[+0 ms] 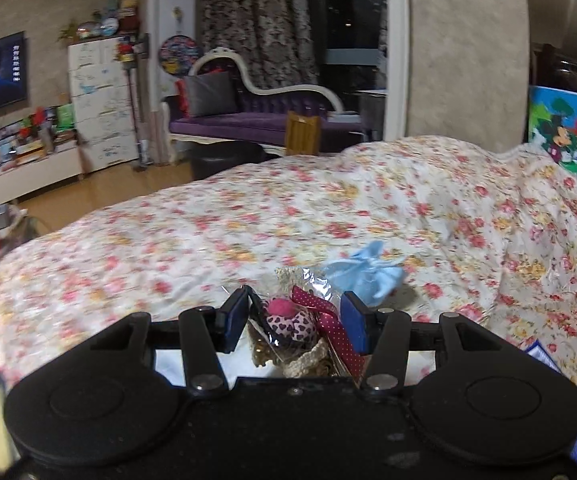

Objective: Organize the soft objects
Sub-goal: 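Carry the pink plush and leopard-print bag toward the gold tray, then lower the pink plush into the tray and open the left tool while the right tool releases the bag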

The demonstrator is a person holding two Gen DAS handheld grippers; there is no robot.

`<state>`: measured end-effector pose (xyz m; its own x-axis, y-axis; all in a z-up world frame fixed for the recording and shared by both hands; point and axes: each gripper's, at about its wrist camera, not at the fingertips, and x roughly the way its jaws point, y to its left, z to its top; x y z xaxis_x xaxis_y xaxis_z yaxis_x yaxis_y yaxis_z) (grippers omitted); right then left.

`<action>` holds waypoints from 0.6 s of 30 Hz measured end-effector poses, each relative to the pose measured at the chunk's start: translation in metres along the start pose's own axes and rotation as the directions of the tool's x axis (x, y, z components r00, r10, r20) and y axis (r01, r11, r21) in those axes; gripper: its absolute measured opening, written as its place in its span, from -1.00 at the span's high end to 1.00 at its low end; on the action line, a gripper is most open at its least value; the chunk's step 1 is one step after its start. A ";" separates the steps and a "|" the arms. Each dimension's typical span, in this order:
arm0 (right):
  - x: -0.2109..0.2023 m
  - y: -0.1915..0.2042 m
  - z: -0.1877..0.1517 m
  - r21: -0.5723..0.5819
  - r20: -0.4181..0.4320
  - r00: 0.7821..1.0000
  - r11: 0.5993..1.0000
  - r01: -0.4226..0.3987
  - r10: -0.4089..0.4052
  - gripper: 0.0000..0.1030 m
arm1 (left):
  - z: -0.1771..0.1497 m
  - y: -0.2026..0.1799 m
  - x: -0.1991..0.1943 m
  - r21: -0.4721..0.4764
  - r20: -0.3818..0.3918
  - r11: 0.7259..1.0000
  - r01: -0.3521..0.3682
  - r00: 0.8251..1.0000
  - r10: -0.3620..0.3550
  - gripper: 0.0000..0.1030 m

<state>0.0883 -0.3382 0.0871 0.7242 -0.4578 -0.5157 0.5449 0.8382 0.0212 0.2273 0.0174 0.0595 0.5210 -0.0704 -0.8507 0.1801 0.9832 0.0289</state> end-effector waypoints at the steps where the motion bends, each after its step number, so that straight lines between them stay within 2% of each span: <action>1: -0.009 0.006 -0.001 -0.009 -0.001 1.000 1.000 -0.021 0.020 0.03 | -0.005 0.006 0.004 -0.011 -0.009 1.000 -0.003 1.000 0.003 0.37; 5: -0.049 0.036 -0.001 -0.052 0.005 0.994 0.993 -0.107 0.108 0.03 | -0.023 0.024 0.019 -0.049 -0.041 0.999 -0.004 0.999 0.002 0.37; 9: -0.085 0.072 -0.002 -0.110 -0.017 0.978 0.972 -0.209 0.209 0.03 | -0.041 0.034 0.031 -0.076 -0.060 0.997 -0.007 0.998 0.003 0.37; 15: -0.114 0.130 -0.015 -0.123 -0.153 0.921 0.918 -0.378 0.359 0.03 | -0.068 0.041 0.045 -0.115 -0.108 0.993 0.019 0.994 -0.032 0.37; 18: -0.124 0.155 -0.028 -0.120 -0.218 0.889 0.893 -0.434 0.403 0.03 | -0.076 0.043 0.050 -0.128 -0.118 0.992 0.016 0.993 -0.031 0.36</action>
<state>0.0707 -0.1434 0.1302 0.7712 -0.0050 -0.6365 0.1215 0.9827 0.1395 0.1975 0.0688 -0.0222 0.4130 -0.0804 -0.9072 0.0799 0.9955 -0.0519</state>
